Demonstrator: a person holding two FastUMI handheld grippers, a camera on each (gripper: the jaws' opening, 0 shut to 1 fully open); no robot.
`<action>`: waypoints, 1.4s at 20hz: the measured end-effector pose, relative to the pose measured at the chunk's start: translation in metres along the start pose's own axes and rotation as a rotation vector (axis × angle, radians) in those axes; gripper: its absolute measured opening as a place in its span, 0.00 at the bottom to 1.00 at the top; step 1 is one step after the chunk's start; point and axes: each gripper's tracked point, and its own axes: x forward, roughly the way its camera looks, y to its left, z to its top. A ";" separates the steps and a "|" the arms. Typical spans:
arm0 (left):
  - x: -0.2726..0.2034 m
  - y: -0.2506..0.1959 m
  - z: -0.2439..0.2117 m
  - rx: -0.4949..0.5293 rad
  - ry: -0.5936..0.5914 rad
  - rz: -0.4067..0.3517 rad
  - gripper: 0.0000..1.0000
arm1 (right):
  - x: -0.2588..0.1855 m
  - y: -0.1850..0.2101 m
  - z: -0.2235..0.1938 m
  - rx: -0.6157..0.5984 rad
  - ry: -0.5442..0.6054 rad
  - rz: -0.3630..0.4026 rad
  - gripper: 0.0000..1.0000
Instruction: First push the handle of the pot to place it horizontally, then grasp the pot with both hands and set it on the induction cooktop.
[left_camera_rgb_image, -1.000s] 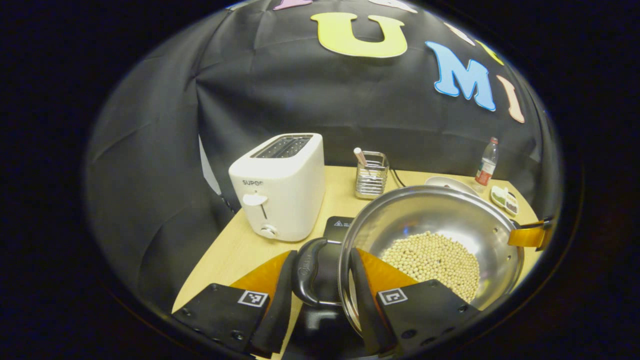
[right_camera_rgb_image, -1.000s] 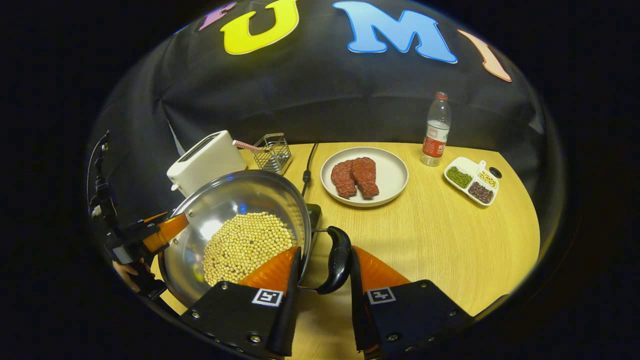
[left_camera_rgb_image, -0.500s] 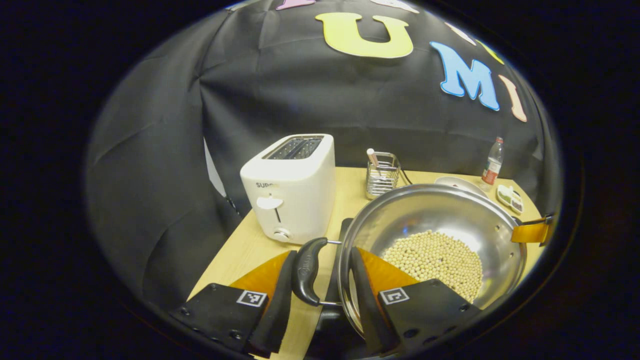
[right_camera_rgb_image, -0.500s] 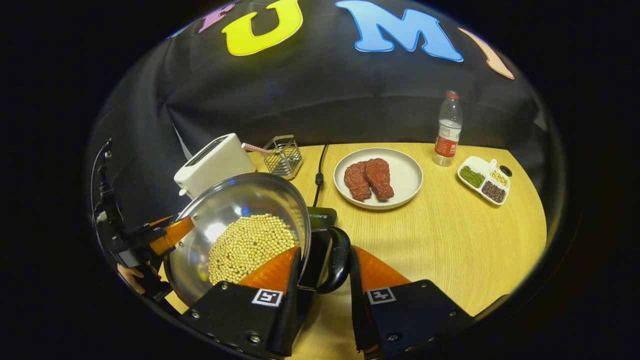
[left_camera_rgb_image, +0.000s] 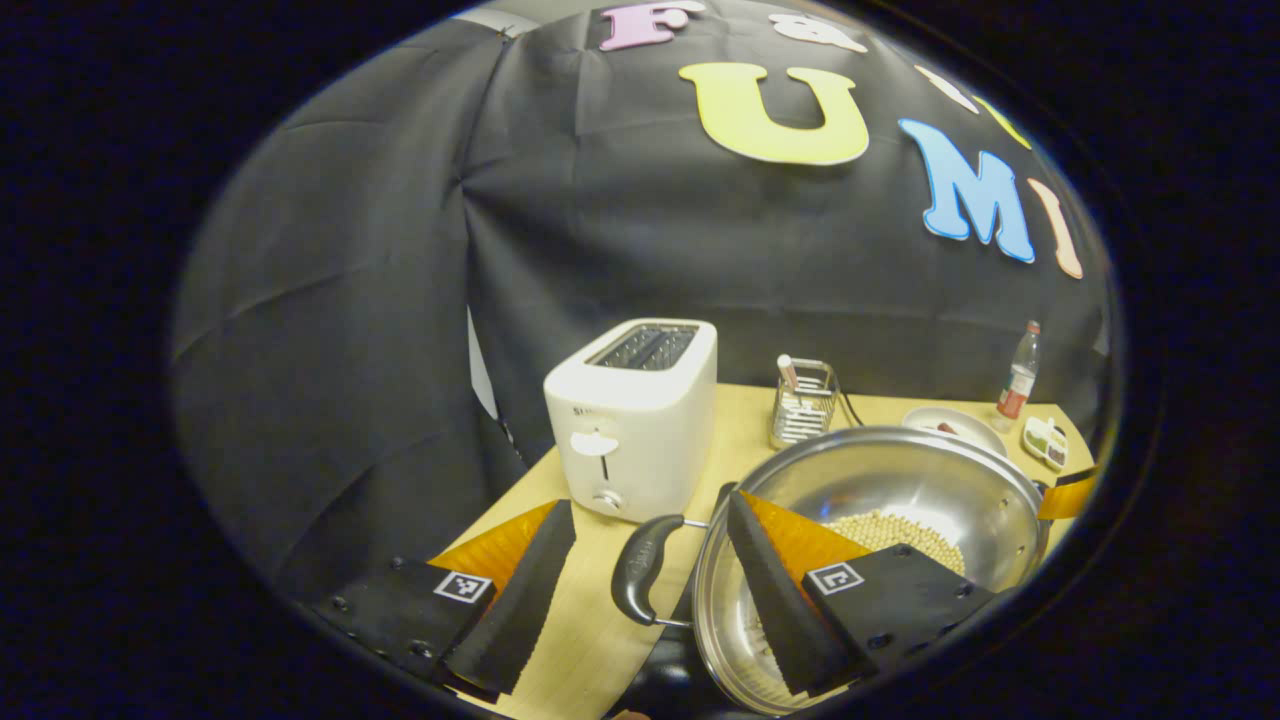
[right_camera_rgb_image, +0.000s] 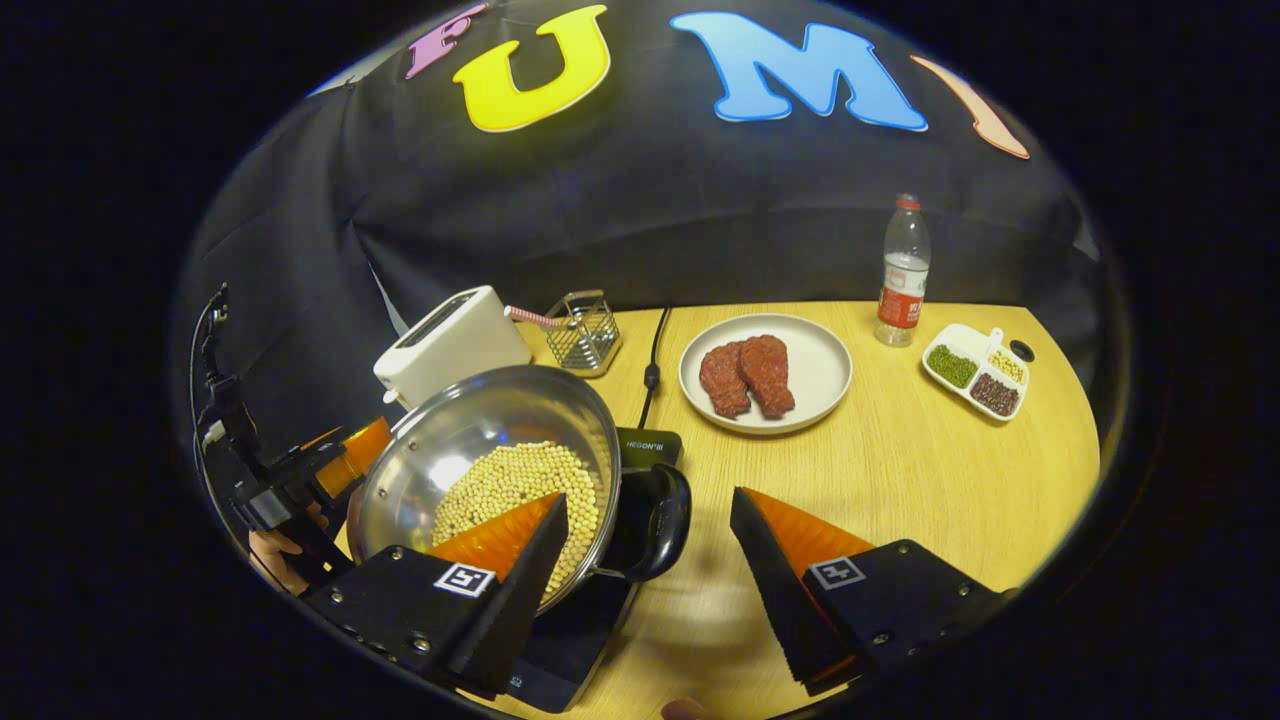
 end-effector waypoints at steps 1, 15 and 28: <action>-0.008 0.001 0.008 0.012 -0.017 0.015 1.00 | -0.009 -0.003 0.009 -0.008 -0.033 0.001 0.98; -0.182 -0.144 0.091 0.010 -0.244 -0.137 0.99 | -0.178 -0.107 0.034 -0.068 -0.309 -0.117 0.98; -0.336 -0.229 0.104 0.006 -0.372 -0.211 1.00 | -0.338 -0.188 0.020 -0.139 -0.536 -0.252 0.98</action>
